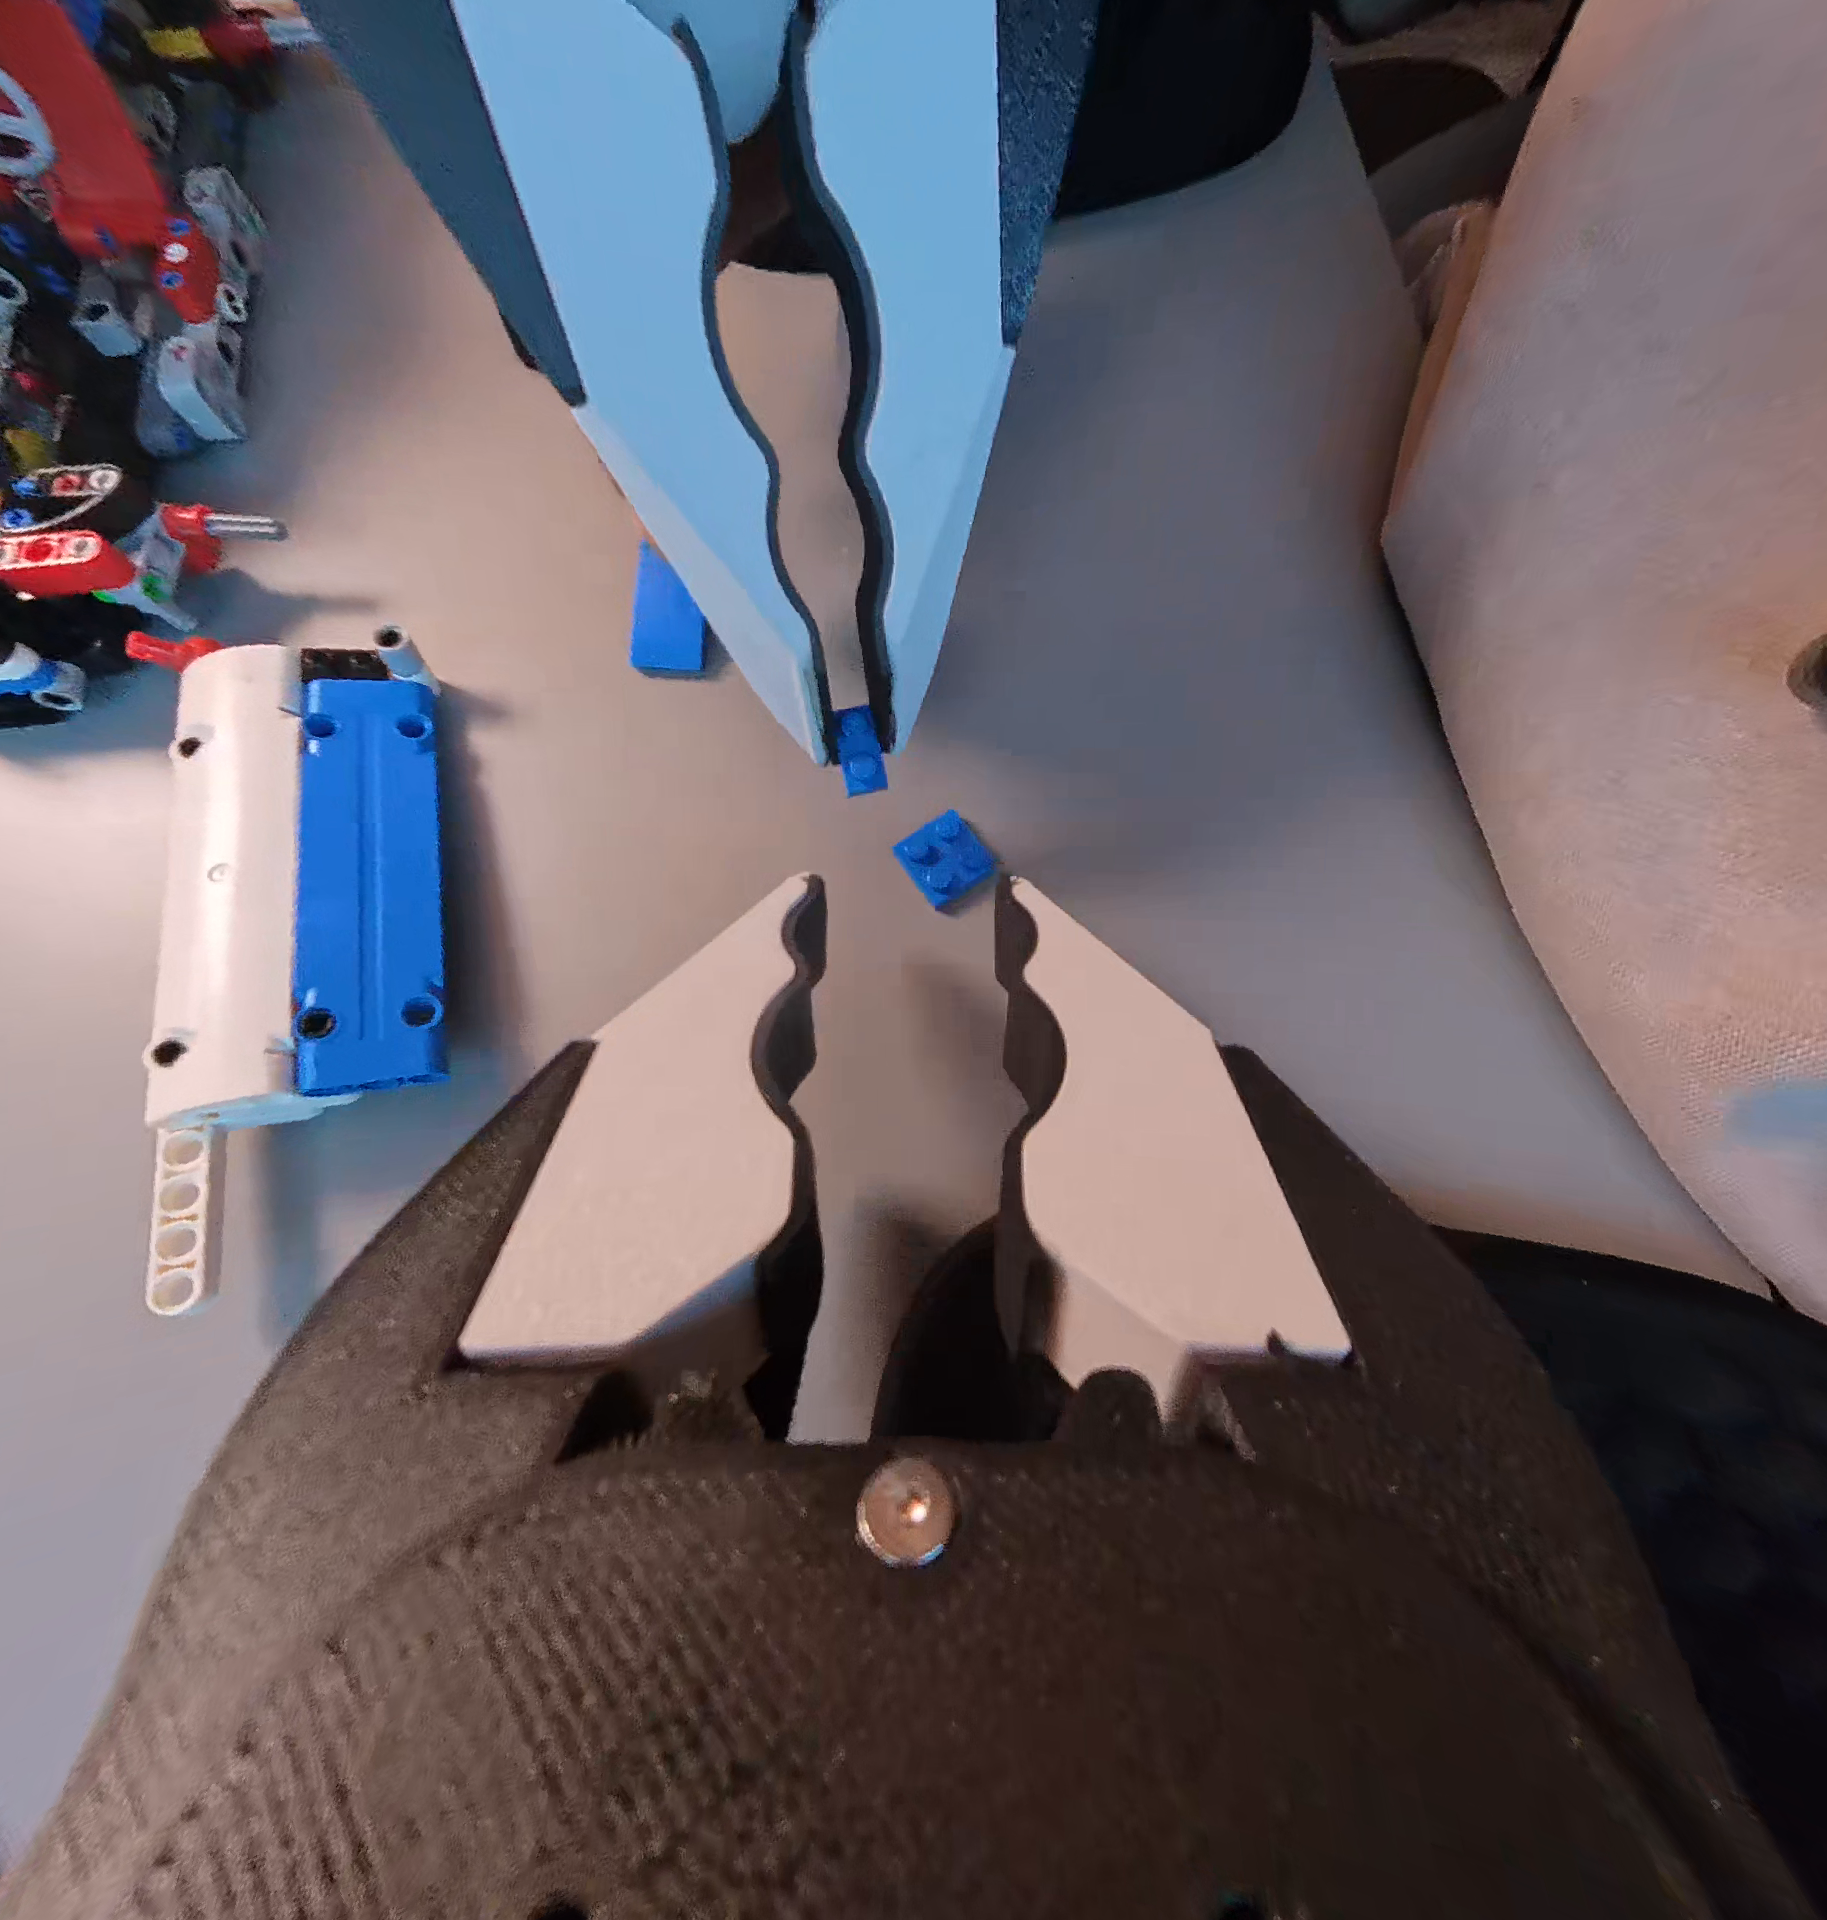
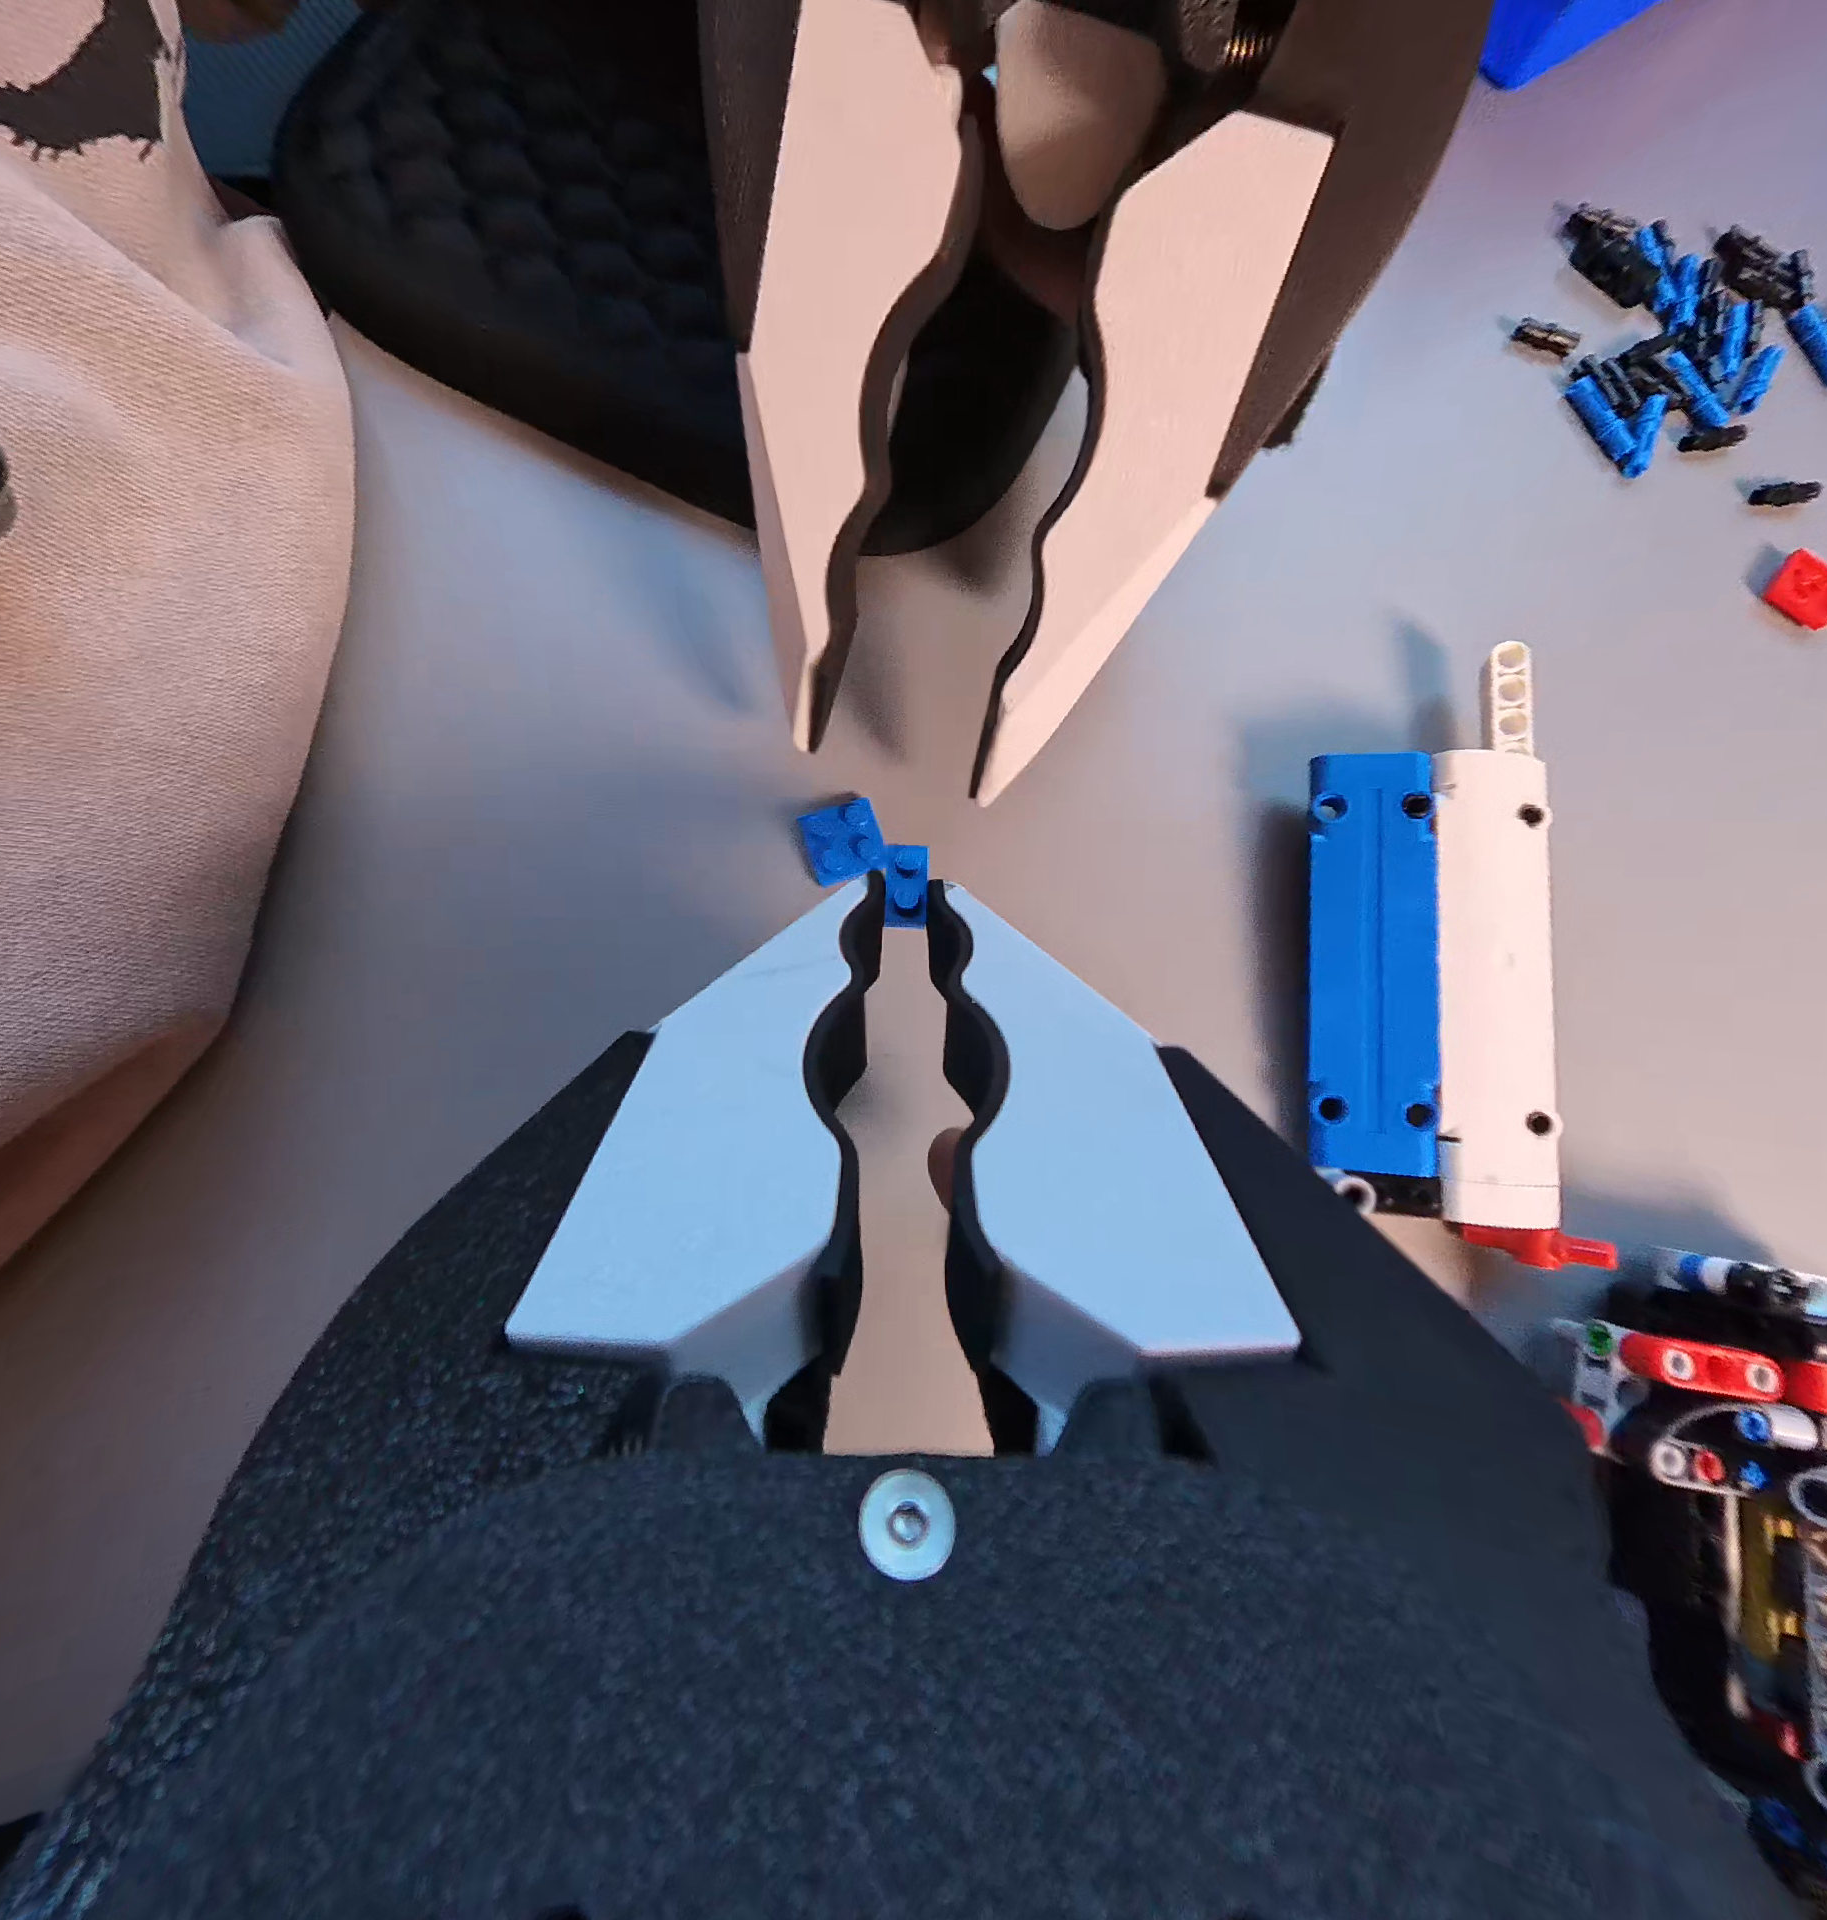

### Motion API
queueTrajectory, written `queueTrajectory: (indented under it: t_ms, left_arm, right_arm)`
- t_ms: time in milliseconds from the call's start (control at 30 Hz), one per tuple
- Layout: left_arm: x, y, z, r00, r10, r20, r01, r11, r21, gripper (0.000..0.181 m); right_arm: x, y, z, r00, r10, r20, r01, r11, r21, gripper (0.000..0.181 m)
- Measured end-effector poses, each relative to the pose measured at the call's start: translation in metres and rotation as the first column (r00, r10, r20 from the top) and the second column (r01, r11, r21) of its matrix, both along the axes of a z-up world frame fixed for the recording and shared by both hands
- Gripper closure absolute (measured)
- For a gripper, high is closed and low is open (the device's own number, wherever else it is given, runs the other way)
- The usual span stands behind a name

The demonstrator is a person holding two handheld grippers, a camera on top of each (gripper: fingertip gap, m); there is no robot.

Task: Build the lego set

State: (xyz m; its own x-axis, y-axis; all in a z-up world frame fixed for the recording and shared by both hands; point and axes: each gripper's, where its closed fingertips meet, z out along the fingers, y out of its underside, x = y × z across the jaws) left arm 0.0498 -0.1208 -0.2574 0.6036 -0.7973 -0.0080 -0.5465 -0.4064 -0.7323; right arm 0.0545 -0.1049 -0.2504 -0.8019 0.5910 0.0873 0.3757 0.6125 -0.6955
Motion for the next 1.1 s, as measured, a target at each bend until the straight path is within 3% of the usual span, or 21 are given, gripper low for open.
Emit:
queueTrajectory:
  t_ms: [167, 467, 867, 1100]
  left_arm:
    - [0.006, -0.003, -0.006, 0.999, -0.033, -0.039, 0.032, 0.999, -0.026, 0.159]
    - [0.006, -0.002, -0.009, 0.997, -0.022, -0.078, 0.019, 0.999, -0.041, 0.160]
    - [0.014, 0.000, -0.013, 0.985, 0.130, -0.113, -0.144, 0.981, -0.130, 0.145]
    - [0.016, 0.007, -0.014, 0.984, 0.144, -0.104, -0.155, 0.982, -0.109, 0.160]
  right_arm:
    - [0.002, -0.009, -0.005, 0.999, -0.037, 0.039, 0.037, 0.999, -0.002, 0.176]
    - [-0.004, -0.018, -0.013, 0.993, 0.080, 0.081, -0.081, 0.997, 0.004, 0.175]
    - [-0.002, -0.013, -0.015, 0.985, 0.126, 0.116, -0.131, 0.991, 0.029, 0.175]
    - [0.003, -0.012, -0.017, 0.987, 0.115, 0.114, -0.115, 0.993, 0.001, 0.175]
